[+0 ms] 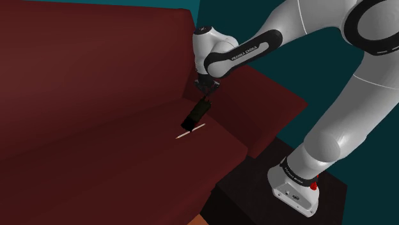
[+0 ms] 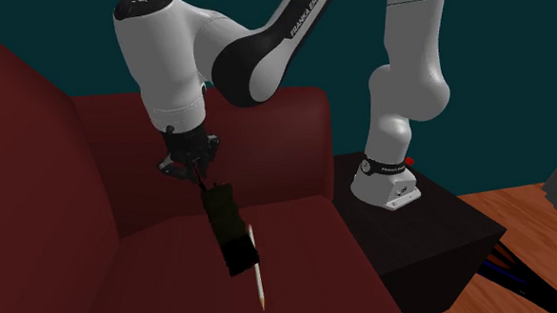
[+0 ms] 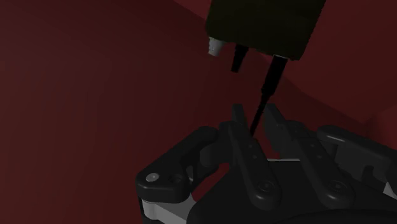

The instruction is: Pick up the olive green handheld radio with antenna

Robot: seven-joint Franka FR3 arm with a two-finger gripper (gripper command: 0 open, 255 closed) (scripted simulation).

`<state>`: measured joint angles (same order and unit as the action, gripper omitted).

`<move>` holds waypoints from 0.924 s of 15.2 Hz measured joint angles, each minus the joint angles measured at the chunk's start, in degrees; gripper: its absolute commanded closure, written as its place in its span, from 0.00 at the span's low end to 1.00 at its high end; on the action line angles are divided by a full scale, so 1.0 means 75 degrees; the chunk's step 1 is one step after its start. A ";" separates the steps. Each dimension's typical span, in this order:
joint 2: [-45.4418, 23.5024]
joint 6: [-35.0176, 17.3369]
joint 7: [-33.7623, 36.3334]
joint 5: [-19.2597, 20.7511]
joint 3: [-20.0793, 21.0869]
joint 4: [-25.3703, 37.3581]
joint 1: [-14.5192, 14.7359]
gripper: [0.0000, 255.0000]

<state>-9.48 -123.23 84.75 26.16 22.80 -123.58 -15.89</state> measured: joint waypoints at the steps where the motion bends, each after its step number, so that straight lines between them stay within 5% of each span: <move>1: -0.0004 0.0000 0.0002 0.0001 0.0000 0.0000 0.0001 1.00; 14: 0.0364 0.0443 -0.0310 -0.0293 0.0054 0.0173 -0.0028 1.00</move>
<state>-6.76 -119.91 82.42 23.97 23.21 -122.29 -16.11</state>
